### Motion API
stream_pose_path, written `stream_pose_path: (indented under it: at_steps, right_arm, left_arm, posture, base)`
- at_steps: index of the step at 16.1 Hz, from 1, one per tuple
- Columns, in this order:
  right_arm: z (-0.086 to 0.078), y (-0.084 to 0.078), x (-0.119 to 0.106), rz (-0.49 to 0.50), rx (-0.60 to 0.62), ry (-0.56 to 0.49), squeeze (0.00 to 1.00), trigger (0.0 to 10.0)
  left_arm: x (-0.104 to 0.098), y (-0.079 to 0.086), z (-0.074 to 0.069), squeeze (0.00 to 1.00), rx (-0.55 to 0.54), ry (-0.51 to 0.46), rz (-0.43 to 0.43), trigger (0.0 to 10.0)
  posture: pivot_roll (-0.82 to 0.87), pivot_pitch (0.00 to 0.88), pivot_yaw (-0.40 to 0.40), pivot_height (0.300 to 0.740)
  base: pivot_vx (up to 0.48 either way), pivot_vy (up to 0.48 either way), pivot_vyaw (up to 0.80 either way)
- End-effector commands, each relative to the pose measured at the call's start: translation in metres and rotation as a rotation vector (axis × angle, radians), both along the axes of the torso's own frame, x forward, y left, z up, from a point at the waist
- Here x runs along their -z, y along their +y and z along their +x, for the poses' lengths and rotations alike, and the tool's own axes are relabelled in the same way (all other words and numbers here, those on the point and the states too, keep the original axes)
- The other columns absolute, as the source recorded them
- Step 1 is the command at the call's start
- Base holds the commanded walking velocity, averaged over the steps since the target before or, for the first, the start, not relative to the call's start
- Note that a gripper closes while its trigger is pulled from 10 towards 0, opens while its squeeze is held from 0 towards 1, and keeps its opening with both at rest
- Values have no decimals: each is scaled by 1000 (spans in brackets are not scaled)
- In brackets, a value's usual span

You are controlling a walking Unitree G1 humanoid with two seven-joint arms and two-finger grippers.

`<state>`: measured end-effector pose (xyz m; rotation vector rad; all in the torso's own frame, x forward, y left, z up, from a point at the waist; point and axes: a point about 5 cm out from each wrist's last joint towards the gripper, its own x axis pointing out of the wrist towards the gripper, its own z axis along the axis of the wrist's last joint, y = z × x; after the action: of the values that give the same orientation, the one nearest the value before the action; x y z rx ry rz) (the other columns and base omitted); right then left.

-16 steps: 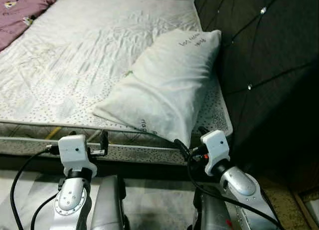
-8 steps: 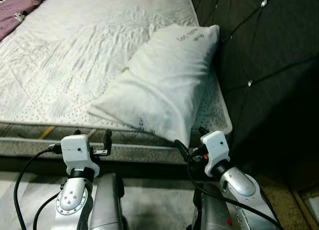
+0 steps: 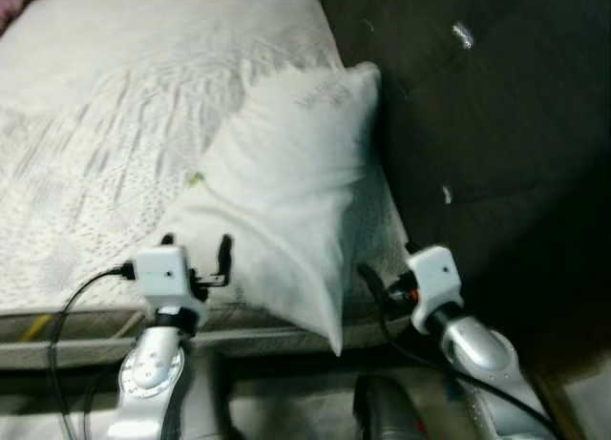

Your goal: Clean up the room

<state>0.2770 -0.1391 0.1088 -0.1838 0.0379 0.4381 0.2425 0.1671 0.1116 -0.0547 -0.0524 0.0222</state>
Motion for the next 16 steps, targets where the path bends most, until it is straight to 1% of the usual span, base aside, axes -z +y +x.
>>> stream_pose_path:
  at_steps: [1, 4, 7, 9, 12, 13, 14, 15, 16]
  right_arm:
    - [-4, 4, 5, -6, -23, 23, 0, 10000]
    - [-3, 2, 10, -12, -26, 46, 0, 10000]
    - [-3, 1, 10, -24, -25, 43, 0, 10000]
    - [-3, 0, 10, -32, -29, 38, 0, 10000]
    - [-2, 0, 15, -58, -49, 80, 0, 10000]
    - [1, -4, 18, -79, -65, 110, 0, 10000]
    - [2, -5, 18, -89, -67, 116, 0, 10000]
    - [5, -10, 19, -119, -104, 139, 0, 10000]
    - [6, -12, 19, -132, -115, 144, 0, 10000]
  left_arm:
    - [8, 8, -2, 0, -34, 49, -13, 10000]
    - [10, 5, -2, 0, -27, 58, -7, 10000]
    - [10, 5, -2, 0, -31, 60, -8, 10000]
    - [10, 5, -1, 0, -35, 61, -6, 10000]
    - [10, 6, -2, 0, -41, 61, 0, 10000]
    - [10, 6, -2, 0, -31, 68, 3, 10000]
    - [10, 6, -2, 0, -25, 72, 4, 10000]
    - [12, 4, -3, 0, 8, 84, 5, 10000]
    - [12, 4, -4, 0, 17, 86, 9, 10000]
  posture:
    - [16, 117, -21, 511]
    - [16, 115, -20, 511]
    - [16, 115, -20, 511]
    - [13, 115, -22, 511]
    - [13, 117, -22, 511]
    - [13, 119, -23, 511]
    - [13, 119, -23, 511]
    - [13, 119, -23, 511]
    - [13, 119, -23, 511]
  base:
    - [0, 0, 0]
    - [0, 0, 0]
    - [0, 0, 0]
    - [0, 0, 800]
    - [0, 0, 642]
    - [0, 0, 0]
    - [0, 0, 0]
    - [0, 0, 0]
    - [0, 0, 0]
